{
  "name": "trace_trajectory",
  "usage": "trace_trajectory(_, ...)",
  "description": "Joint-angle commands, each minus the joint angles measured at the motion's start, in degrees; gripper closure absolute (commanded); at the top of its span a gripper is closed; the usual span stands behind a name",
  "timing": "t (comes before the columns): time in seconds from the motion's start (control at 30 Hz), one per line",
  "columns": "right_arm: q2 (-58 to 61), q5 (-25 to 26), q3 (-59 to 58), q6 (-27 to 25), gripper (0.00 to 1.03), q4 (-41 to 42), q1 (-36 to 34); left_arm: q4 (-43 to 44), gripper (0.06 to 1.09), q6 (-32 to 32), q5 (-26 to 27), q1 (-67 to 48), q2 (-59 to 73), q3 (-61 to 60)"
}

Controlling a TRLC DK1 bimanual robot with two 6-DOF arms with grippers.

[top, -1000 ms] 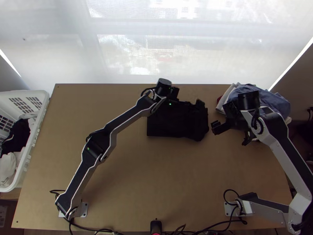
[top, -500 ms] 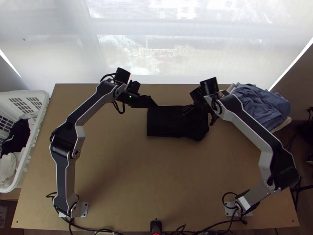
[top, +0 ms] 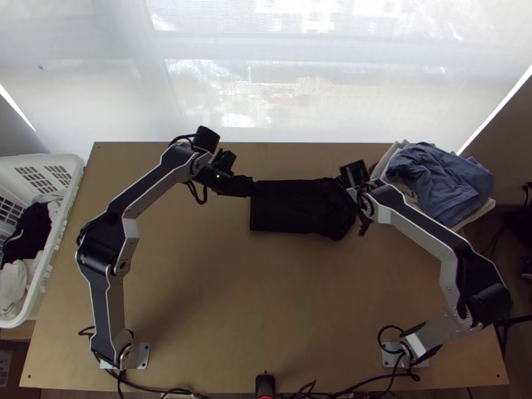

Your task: Fold the t-shirt

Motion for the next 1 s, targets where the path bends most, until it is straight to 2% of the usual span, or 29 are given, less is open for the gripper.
trace_trajectory(0.0, -13.1, -0.3, -12.9, -1.0, 0.05, 0.6, -3.6, -1.0, 0.10, -0.4, -1.5, -1.0, 2.0, 3.4)
trace_trajectory(0.13, -17.0, -0.3, -12.9, -0.3, 0.05, 0.5, -3.6, -1.2, 0.10, -1.6, -2.4, -2.6, 4.7, 7.7)
trace_trajectory(0.37, -18.5, -0.3, -5.7, 0.5, 0.05, -1.1, -6.4, -1.3, 0.10, -2.1, -3.6, -6.4, 8.4, 12.4)
trace_trajectory(0.47, -16.3, -0.3, -2.9, 1.0, 0.05, -0.3, -6.5, -1.5, 0.10, -1.7, -3.9, -7.3, 9.6, 12.3)
trace_trajectory(0.67, -7.0, -0.3, -0.5, 2.4, 0.05, 2.1, -0.9, -2.7, 0.10, -0.8, -4.2, -7.7, 12.0, 12.0)
trace_trajectory(0.8, -2.9, -0.3, -1.8, 2.3, 0.05, 2.8, 0.9, -4.8, 0.10, 1.2, -5.1, -7.1, 12.6, 10.6)
trace_trajectory(0.97, -3.4, -0.3, -7.5, 2.1, 0.05, 3.1, 0.5, -8.1, 0.10, 4.8, -5.5, -4.9, 12.5, 7.5)
